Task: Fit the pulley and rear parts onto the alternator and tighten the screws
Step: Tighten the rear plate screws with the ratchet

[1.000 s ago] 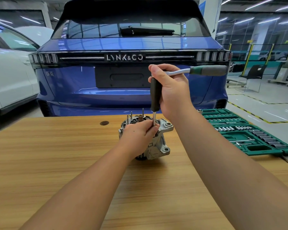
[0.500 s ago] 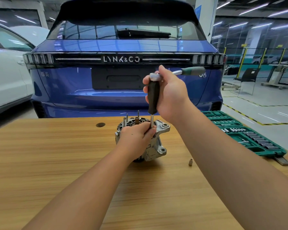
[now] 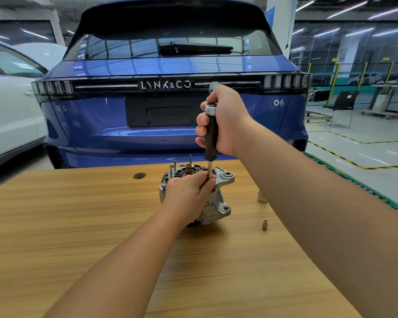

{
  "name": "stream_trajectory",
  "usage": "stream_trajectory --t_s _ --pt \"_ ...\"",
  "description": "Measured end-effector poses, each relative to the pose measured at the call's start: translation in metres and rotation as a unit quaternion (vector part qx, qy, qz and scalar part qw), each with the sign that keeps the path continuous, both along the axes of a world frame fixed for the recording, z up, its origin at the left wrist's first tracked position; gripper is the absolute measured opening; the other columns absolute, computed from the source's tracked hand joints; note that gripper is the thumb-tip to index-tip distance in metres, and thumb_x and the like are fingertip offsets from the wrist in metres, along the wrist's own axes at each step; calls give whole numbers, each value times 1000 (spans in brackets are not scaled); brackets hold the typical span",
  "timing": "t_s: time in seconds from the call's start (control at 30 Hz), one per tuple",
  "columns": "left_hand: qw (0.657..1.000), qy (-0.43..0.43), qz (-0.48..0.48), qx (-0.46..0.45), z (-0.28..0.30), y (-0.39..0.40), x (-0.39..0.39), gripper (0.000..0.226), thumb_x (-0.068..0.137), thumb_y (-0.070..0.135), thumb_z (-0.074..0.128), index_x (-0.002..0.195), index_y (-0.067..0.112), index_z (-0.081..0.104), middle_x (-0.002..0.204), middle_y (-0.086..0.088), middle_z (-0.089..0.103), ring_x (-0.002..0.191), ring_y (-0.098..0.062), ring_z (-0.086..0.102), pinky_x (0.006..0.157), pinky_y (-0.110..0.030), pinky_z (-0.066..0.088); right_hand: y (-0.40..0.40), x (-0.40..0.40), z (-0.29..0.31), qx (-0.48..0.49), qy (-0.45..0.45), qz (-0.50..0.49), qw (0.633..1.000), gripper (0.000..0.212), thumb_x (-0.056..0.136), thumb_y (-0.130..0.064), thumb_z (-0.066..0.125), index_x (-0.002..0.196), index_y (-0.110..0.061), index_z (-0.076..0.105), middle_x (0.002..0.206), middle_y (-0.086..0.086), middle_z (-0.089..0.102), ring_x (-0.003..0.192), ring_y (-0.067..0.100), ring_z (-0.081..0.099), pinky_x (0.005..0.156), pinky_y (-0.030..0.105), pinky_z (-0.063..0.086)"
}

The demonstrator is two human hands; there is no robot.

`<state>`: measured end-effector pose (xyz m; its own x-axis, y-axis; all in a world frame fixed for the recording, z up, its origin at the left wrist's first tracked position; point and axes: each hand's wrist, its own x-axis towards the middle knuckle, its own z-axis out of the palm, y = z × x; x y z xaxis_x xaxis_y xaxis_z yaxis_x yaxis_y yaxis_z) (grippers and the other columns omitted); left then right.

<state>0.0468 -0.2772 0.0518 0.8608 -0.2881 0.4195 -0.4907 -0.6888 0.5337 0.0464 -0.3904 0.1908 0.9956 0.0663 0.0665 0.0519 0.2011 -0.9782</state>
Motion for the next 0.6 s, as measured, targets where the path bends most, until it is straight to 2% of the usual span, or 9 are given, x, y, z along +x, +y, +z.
stream_trajectory --t_s 0.1,0.17,0.27,0.3,0.33,0.4,0.47,0.53,0.6 --pt "1000 -1 2 0 0 -1 0 30 105 45 40 105 29 65 75 9 62 70 -9 55 91 -46 47 3 -1 -2 50 -4 -26 998 19 88 -23 37 69 -18 38 53 1 49 48 19 41 62 32 38" --pt "1000 6 5 7 1 -1 0 30 105 44 39 107 29 65 75 9 62 69 -11 54 91 -47 47 7 -1 -9 143 -32 -63 987 14 91 -19 40 78 -13 43 56 5 55 48 19 46 55 28 41" --pt "999 15 13 32 4 -3 0 25 106 42 38 97 33 59 73 12 59 75 -14 56 93 -47 46 12 -3 -26 225 -135 -153 953 2 93 -11 47 92 -12 45 72 8 68 56 21 60 59 30 49" --pt "999 16 15 35 5 -4 -1 24 106 42 38 91 35 56 72 12 58 76 -14 57 93 -47 46 14 -4 -31 231 -177 -172 941 8 93 -8 49 90 -13 44 78 9 71 62 22 64 63 32 53" --pt "999 17 15 32 5 -4 -1 26 106 41 38 85 36 52 70 12 56 74 -13 56 93 -47 47 15 -5 -35 222 -221 -182 932 14 93 -6 52 88 -15 43 83 9 72 69 24 67 68 33 54" --pt "1000 23 9 15 5 -3 -1 29 106 41 40 79 36 50 66 12 55 65 -9 51 91 -47 48 17 -8 -45 140 -314 -184 921 15 94 -7 54 88 -19 49 89 7 71 78 25 68 75 35 55" --pt "1000 29 2 7 4 -1 0 25 106 41 40 87 35 56 66 11 56 60 -8 48 90 -48 47 18 -13 -56 51 -367 -142 918 14 94 -13 50 98 -24 58 89 9 67 82 22 63 72 33 52" --pt "999 34 -6 2 3 0 0 23 105 40 41 91 35 58 67 11 57 58 -7 47 88 -48 47 12 -14 -64 22 -351 -81 932 31 93 -20 41 116 -28 60 107 15 67 90 21 59 76 34 50" --pt "999 39 -15 -3 3 2 1 21 105 41 42 92 37 59 69 11 59 57 -5 47 82 -43 46 4 -15 -68 50 -311 -18 949 43 92 -32 38 130 -26 57 120 15 66 95 21 58 83 37 48"
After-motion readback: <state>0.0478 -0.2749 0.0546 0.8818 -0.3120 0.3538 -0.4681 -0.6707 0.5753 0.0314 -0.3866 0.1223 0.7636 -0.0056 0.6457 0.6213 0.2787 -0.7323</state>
